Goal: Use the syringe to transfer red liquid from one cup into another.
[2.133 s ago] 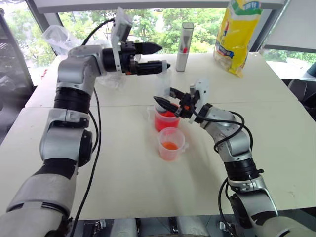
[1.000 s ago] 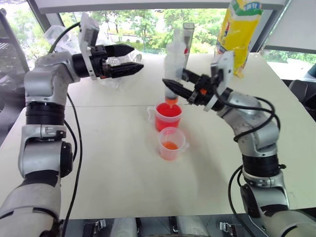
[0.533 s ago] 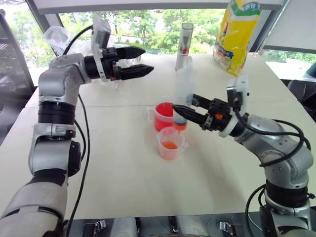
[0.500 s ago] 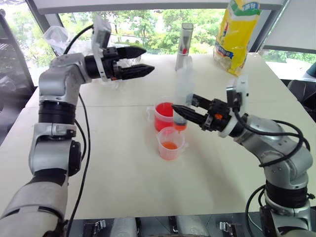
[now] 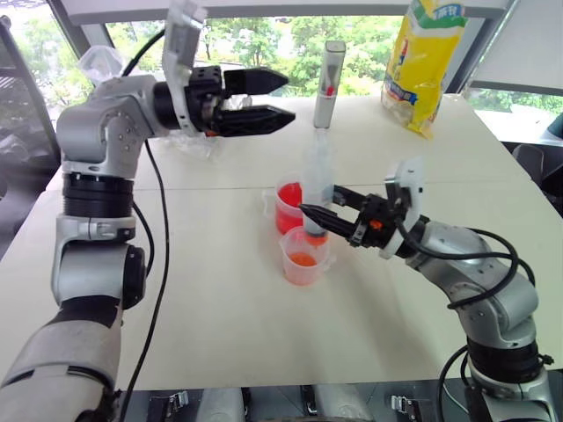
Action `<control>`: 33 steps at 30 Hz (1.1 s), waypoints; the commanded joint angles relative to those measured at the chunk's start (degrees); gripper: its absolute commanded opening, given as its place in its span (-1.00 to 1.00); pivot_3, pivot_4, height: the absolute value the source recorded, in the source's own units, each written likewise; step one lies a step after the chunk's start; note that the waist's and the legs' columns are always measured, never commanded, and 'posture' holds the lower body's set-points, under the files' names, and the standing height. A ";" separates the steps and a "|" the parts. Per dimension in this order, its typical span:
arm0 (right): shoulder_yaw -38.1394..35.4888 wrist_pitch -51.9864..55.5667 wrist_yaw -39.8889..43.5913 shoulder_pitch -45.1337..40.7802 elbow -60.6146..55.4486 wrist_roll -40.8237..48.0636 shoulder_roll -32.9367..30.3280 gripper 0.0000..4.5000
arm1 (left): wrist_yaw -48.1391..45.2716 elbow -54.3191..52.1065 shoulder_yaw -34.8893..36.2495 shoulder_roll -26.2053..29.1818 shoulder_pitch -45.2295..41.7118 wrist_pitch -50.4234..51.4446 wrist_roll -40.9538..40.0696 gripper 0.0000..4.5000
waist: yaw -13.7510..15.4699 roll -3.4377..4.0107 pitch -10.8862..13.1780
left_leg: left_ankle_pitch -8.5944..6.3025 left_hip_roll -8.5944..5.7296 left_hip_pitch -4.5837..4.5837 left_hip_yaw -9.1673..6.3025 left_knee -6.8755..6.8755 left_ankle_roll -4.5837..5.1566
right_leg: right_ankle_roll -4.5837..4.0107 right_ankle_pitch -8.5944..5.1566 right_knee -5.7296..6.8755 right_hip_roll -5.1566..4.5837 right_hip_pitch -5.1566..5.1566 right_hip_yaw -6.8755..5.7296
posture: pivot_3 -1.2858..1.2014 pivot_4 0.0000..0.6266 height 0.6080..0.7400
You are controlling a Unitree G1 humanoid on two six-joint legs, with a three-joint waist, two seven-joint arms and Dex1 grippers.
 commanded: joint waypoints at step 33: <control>0.21 -0.36 -1.00 -2.95 -2.73 1.44 0.00 -0.34 | -1.62 -1.84 -5.71 -5.76 -0.55 -5.11 0.97 -0.80 | 0.08 0.00 0.00 | 0.00 -0.03 -0.02 -0.09 0.02 0.00 | -0.01 0.00 -0.02 0.01 0.03 -0.02 | 0.03 -0.52 1.00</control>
